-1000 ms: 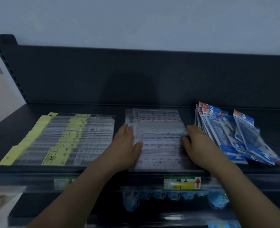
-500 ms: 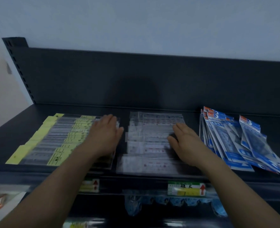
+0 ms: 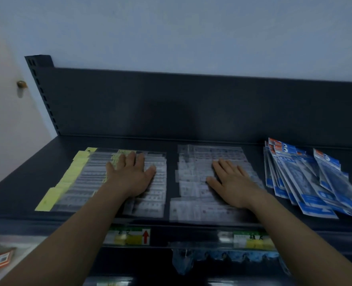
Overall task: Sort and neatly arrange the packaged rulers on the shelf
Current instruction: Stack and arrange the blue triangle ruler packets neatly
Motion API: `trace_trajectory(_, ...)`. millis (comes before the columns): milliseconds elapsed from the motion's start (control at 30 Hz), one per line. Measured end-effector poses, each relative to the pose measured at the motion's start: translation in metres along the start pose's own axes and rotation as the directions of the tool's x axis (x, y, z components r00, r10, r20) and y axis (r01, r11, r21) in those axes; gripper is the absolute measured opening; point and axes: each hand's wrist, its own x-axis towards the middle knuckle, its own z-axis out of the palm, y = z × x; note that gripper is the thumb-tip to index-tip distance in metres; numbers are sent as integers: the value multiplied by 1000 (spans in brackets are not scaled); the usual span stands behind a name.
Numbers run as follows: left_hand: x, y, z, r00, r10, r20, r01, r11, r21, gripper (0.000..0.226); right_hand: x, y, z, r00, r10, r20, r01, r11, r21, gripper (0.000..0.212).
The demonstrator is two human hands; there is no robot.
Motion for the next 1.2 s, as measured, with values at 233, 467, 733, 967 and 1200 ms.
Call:
trace_trajectory(233, -16, 21, -35, 902, 198, -383, -238, 969, -60, 61, -12, 13, -37, 960, 107, -259, -69, 986, 151, 57)
trace_trajectory(467, -39, 77, -37, 832, 336, -442, -474, 844, -251, 34, -58, 31, -49, 902, 163, -400, -105, 981, 163, 48)
trace_trajectory(733, -60, 166, -29, 763, 458, -455, -602, 760, -244, 37, -104, 89, -61, 842, 221, -492, -155, 973, 171, 40)
trace_trajectory(967, -62, 245, -9, 822, 416, -389, -526, 815, -242, 42, -116, 173, -64, 863, 219, -456, -151, 972, 181, 35)
trace_trajectory(1200, -66, 311, 5, 878, 352, -323, -446, 846, -291, 41, -93, 240, -62, 927, 143, -347, -111, 988, 110, 37)
